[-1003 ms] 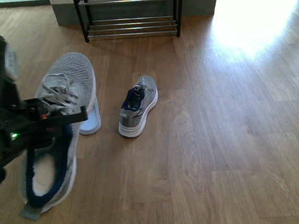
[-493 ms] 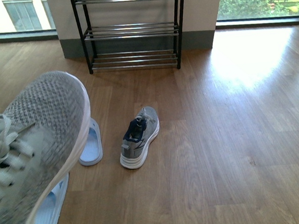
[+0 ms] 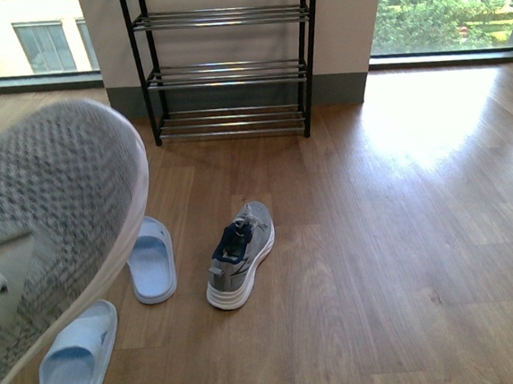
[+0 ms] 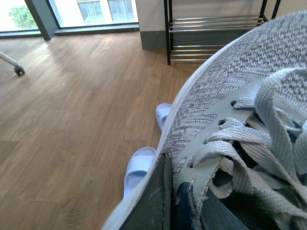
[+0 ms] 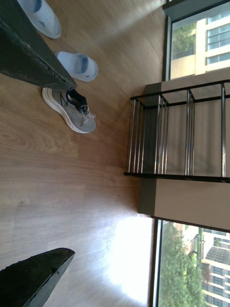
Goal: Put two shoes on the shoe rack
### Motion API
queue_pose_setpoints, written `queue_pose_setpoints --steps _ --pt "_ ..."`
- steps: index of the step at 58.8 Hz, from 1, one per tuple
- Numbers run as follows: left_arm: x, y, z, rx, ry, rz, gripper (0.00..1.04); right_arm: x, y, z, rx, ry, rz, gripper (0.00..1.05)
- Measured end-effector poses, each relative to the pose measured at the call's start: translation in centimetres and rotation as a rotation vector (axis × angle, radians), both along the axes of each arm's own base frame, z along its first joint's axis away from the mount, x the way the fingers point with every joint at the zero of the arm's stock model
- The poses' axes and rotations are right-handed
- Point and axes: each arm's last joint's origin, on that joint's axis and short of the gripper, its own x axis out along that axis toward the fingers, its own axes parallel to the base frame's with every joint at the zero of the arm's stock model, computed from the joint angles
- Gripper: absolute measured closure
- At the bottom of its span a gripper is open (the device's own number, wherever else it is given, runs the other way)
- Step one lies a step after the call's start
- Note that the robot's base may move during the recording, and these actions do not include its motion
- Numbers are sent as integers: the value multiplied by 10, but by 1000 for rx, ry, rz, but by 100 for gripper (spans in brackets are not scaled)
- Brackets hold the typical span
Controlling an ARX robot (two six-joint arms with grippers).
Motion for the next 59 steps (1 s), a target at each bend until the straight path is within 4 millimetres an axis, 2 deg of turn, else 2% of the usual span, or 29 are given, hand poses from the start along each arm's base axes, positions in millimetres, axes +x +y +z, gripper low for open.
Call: queue_pose_setpoints --steps 59 --pt "0 0 0 12 0 1 103 0 0 0 0 0 0 9"
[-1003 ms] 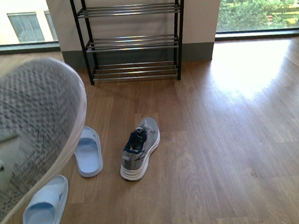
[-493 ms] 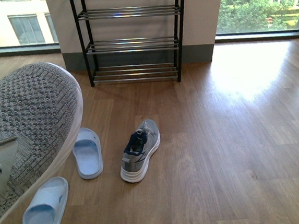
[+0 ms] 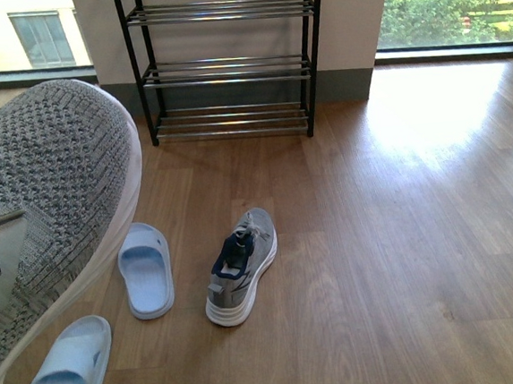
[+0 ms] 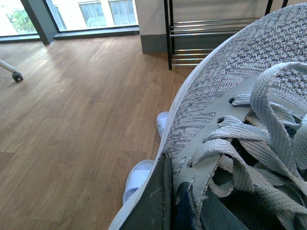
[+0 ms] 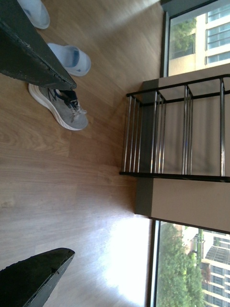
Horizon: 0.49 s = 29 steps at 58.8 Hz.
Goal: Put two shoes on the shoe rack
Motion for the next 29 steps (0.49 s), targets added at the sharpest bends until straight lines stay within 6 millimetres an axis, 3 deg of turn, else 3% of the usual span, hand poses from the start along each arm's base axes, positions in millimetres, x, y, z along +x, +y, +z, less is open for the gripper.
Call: queue_pose_setpoints --steps 29 --pt "0 0 0 0 0 1 103 0 0 0 0 0 0 9"
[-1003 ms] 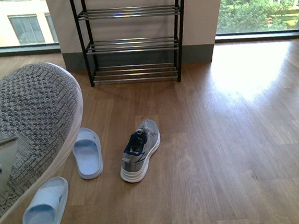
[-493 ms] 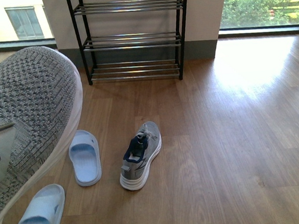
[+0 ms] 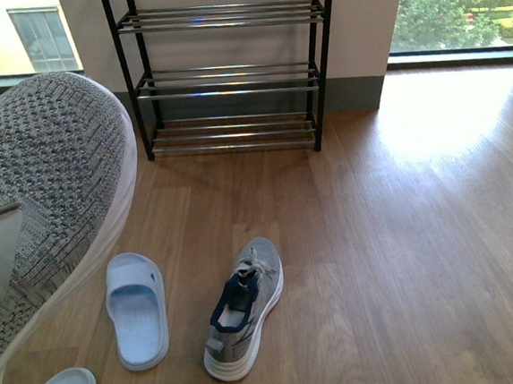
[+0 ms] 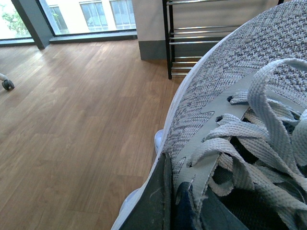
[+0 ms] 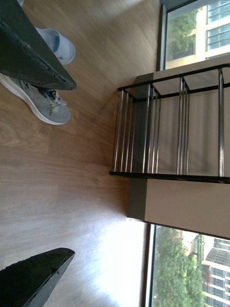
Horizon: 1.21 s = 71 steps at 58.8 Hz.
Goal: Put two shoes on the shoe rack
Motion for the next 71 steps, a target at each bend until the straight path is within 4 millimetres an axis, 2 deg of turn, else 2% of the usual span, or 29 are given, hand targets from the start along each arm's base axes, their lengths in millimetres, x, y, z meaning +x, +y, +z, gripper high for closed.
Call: queue_pose_setpoints --steps 71 --pt "0 0 0 -1 1 -7 103 0 0 0 0 1 -1 9"
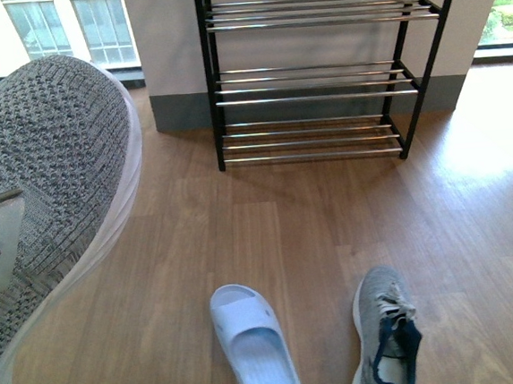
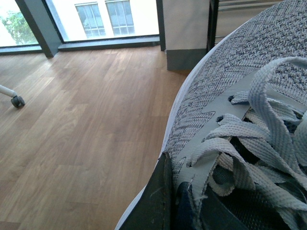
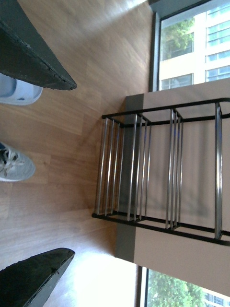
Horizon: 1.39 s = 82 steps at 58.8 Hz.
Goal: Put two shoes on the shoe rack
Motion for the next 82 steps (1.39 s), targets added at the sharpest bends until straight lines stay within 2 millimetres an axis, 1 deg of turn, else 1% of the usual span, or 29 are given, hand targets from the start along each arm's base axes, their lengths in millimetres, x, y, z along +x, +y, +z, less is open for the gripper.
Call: queue_pose_setpoints --steps 15,20,25,30,35,41,43,45,48,52,57,65,69,82 --pt "0 1 0 3 -5 17 103 0 0 0 0 0 4 9" --pt "0 1 0 3 -4 16 103 2 0 -5 36 95 7 9" --pt "0 0 0 1 -2 8 103 10 -3 -10 50 162 -17 9" --pt "0 0 0 1 -1 4 103 22 -7 -11 55 194 -50 9" --pt "0 0 0 1 -1 5 103 43 -13 -12 47 236 -87 9" --pt "0 0 0 1 -2 6 103 76 -24 -16 9 304 -135 9" --pt "0 0 0 1 -2 6 103 86 -26 -21 -1 338 -146 9" --pt "0 0 0 1 -1 6 103 100 -30 -29 -11 402 -148 9" --pt "0 0 0 1 -1 6 103 124 -33 -54 -33 548 -142 9" --pt "0 0 0 1 -1 5 103 142 -36 -86 -62 694 -149 9" --pt "0 0 0 1 -1 5 103 150 -37 -117 -67 816 -145 9" --pt "0 0 0 1 -1 5 103 151 -38 -149 -37 944 -131 9" --pt "0 0 0 1 -1 5 103 153 -39 -157 -17 967 -121 9" --pt "0 0 0 1 -1 5 103 171 -42 -162 30 970 -100 9"
